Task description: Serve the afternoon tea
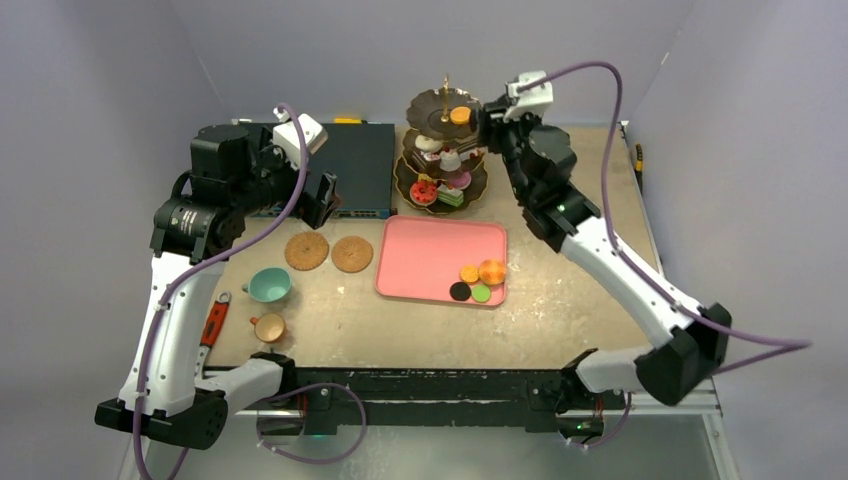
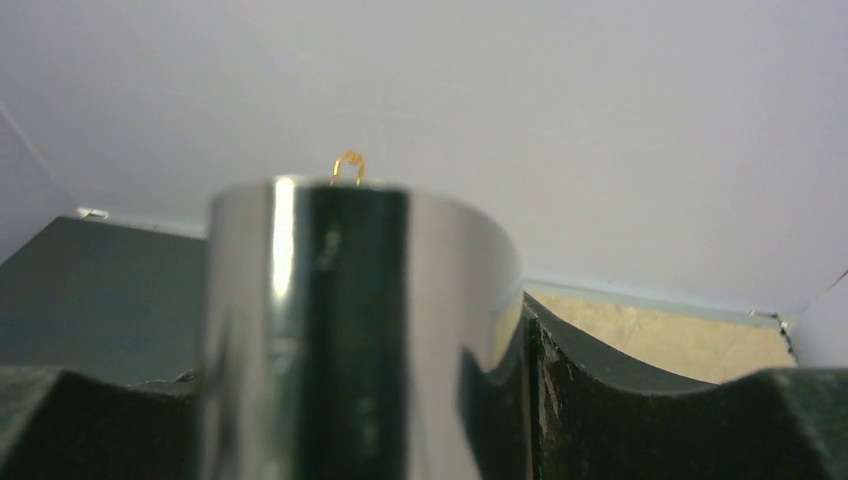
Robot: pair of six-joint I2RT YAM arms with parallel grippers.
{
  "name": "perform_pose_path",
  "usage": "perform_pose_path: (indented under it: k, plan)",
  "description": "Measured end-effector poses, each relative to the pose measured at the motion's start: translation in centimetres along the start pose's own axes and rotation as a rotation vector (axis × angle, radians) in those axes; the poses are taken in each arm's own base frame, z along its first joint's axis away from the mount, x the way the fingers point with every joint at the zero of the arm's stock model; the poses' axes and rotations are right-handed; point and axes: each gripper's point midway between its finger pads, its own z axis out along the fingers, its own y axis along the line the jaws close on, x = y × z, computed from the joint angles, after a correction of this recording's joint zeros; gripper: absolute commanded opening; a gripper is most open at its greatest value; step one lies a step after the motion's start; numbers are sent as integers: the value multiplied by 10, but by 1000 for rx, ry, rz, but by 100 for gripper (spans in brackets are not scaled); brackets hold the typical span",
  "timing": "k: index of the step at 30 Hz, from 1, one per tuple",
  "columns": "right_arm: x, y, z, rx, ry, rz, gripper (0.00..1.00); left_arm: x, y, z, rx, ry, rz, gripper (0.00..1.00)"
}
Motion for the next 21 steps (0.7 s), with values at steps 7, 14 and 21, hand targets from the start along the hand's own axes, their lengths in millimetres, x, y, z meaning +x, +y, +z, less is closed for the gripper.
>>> perform_pose_path:
  k: [7, 14, 21]
  plan:
    - [60, 9, -60, -60, 133, 64, 56, 0, 0, 0, 0, 0, 1, 99]
    - [168, 54, -112, -161, 407, 57, 55, 0, 0, 0, 3, -2, 0, 99]
    - [210, 64, -143, -172, 519, 100, 54, 0, -1, 0, 7, -2, 0, 99]
